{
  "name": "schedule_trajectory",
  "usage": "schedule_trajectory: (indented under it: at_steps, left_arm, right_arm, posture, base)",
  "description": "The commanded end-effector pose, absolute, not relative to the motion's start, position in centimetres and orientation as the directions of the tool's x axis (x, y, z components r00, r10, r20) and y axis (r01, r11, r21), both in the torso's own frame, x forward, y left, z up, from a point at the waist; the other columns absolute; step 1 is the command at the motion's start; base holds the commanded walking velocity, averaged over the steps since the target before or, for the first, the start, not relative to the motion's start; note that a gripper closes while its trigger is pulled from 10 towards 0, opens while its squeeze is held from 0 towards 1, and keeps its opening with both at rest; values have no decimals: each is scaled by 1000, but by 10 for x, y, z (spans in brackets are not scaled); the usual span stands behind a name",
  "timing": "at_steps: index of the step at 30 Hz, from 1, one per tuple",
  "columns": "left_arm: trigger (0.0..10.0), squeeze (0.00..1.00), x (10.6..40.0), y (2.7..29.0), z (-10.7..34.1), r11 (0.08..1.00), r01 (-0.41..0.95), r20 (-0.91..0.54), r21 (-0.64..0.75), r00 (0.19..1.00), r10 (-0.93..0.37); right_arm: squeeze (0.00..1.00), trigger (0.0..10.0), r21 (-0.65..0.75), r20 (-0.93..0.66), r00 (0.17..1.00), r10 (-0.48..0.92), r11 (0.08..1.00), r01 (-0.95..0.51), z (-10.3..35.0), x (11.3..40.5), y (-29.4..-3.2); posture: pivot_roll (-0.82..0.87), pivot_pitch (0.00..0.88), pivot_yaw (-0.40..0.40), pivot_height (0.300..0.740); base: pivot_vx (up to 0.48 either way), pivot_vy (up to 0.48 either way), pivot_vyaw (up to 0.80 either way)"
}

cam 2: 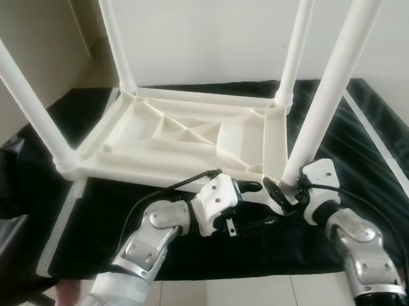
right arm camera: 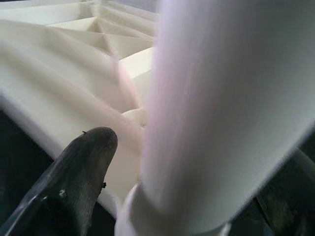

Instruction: Building children table

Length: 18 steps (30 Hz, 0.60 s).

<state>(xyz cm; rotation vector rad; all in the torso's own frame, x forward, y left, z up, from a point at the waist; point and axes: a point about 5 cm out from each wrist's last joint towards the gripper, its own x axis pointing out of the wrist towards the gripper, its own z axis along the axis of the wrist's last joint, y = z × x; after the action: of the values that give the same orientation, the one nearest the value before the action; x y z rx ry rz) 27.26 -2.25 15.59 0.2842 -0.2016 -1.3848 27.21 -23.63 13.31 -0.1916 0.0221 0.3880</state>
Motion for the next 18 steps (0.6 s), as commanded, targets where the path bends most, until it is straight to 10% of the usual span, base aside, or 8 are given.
schedule_trajectory:
  at_steps: [1, 6, 7, 18]
  left_arm:
    - [10000, 0, 275, -22, 156, 240, 918, -2, 316, 253, -967]
    - [10000, 0, 276, -22, 156, 239, 919, -5, 315, 253, -967]
    - [10000, 0, 276, -23, 156, 238, 918, -4, 317, 252, -968]
    - [10000, 0, 276, -25, 157, 242, 918, 4, 316, 254, -967]
  right_arm:
    - [0, 10000, -182, -56, 915, 400, 897, -403, 134, 274, -237]
    - [0, 7647, -207, -73, 900, 430, 876, -436, 134, 278, -241]
    - [0, 392, -219, -85, 890, 448, 863, -455, 133, 281, -242]
    - [0, 0, -197, -121, 872, 474, 850, -489, 125, 283, -244]
  posture:
    - [-61, 0, 12, 740]
    - [-64, 0, 13, 740]
    - [-65, 0, 11, 740]
    - [-71, 0, 2, 740]
  base:
    - [0, 0, 0]
    - [0, 0, 0]
    - [0, 0, 0]
    - [0, 0, 0]
